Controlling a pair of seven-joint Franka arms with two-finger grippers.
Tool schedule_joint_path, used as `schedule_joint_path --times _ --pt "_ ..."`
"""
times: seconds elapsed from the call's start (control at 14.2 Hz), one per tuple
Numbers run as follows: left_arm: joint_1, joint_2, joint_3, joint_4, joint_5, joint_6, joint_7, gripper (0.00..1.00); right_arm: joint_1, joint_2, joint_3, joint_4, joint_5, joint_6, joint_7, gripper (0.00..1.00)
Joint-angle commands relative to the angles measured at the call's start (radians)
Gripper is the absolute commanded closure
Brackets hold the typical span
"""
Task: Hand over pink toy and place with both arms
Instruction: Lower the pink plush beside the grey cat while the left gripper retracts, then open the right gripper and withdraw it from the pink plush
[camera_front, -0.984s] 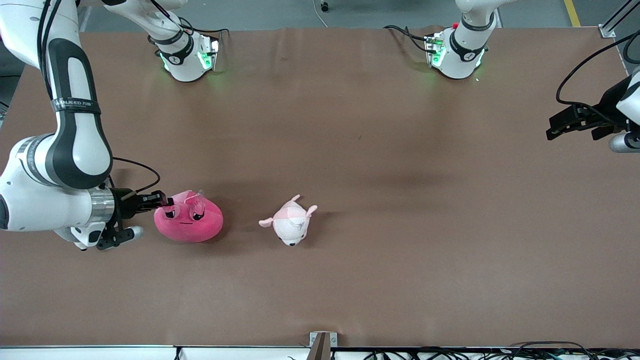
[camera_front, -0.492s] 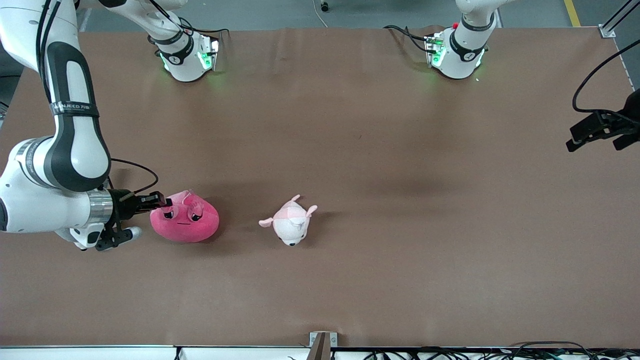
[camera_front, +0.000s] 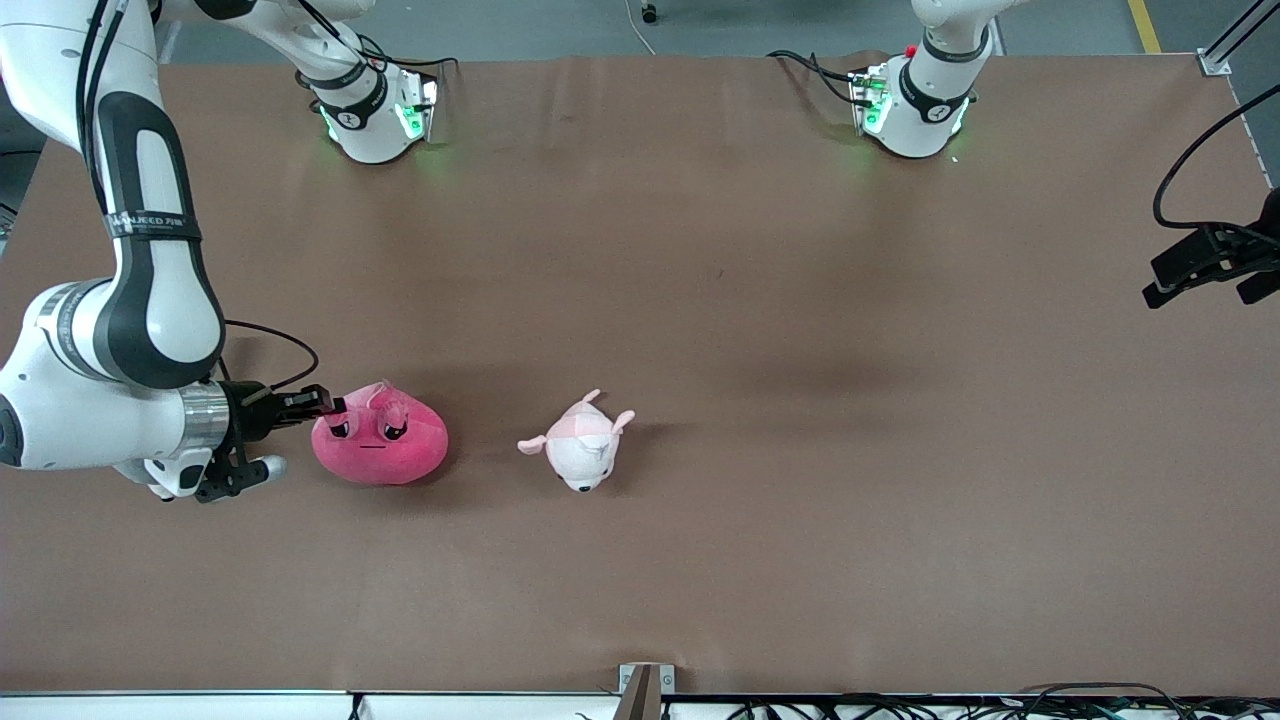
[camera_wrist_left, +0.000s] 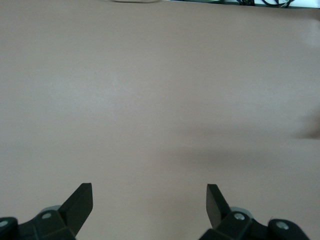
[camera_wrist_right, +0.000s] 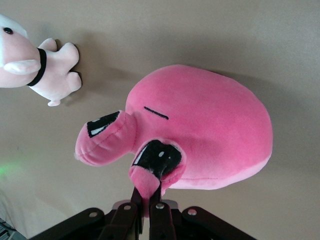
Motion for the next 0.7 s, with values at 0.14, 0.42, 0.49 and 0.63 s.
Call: schedule_joint_path --times 0.14,0.42,0.49,0.63 --pt "0.014 -0.008 -0.004 -0.002 0.016 0.003 -0.004 0.00 -0.026 0.031 0.013 0.022 0.010 -0.013 -0.013 0.94" --pt "0.006 -0.007 0.012 -0.004 0.016 0.003 -0.006 0.00 -0.014 0.010 0.012 0.079 -0.001 -0.025 0.126 0.00" --pt "-0.030 -0.005 0.050 -0.004 0.016 0.003 -0.006 0.00 -0.011 -0.028 0.013 0.094 -0.031 -0.027 0.225 0.00" --pt "-0.089 -0.007 0.099 -0.004 0.014 0.003 -0.006 0.00 0.014 -0.109 0.017 0.094 -0.132 -0.025 0.324 0.00"
